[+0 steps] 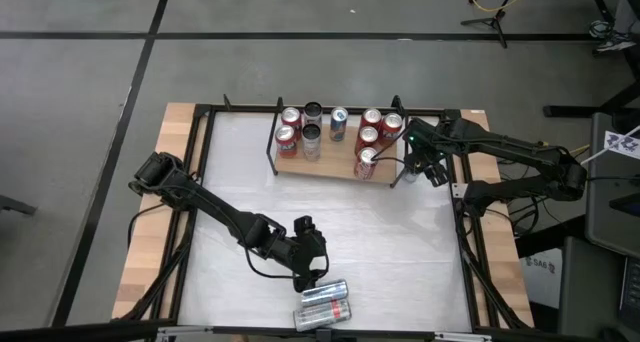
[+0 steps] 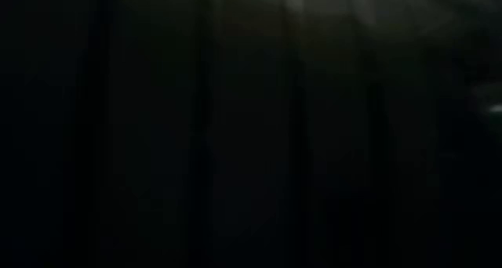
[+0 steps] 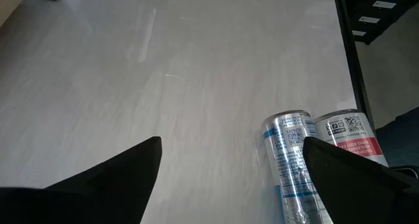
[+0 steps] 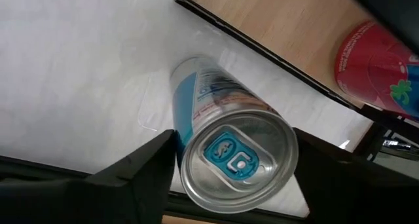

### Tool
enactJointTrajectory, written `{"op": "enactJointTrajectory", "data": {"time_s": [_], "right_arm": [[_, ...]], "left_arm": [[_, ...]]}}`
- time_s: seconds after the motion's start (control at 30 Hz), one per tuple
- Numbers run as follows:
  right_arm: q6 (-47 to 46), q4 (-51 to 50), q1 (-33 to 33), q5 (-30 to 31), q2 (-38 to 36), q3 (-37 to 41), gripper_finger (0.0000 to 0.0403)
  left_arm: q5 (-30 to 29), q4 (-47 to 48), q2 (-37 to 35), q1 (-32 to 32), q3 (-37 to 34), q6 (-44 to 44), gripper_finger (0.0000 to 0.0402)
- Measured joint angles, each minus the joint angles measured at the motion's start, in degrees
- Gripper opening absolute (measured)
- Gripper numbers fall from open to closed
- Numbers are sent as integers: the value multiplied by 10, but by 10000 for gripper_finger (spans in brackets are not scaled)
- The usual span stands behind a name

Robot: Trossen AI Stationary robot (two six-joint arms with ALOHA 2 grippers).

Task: Place canned beverage on shelf
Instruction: Put the top blue soda can on the shelf aligned with the blue soda can

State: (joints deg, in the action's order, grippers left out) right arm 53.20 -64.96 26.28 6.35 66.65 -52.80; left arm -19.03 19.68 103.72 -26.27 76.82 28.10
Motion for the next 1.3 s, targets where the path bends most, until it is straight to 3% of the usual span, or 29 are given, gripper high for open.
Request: {"op": "enactJointTrajectory", "data": {"time_s": [0.23, 0.8, 1.3], "right_arm": [[-2, -1, 0, -1, -1, -1, 239], [-128, -39, 0, -1, 0, -9, 238], [-246, -171, 0, 0, 0, -130, 240]], "left_arm": [[0, 0, 0, 0, 0, 0, 364], [0, 0, 0, 0, 0, -2, 364], [0, 0, 0, 0, 0, -2, 363]]}}
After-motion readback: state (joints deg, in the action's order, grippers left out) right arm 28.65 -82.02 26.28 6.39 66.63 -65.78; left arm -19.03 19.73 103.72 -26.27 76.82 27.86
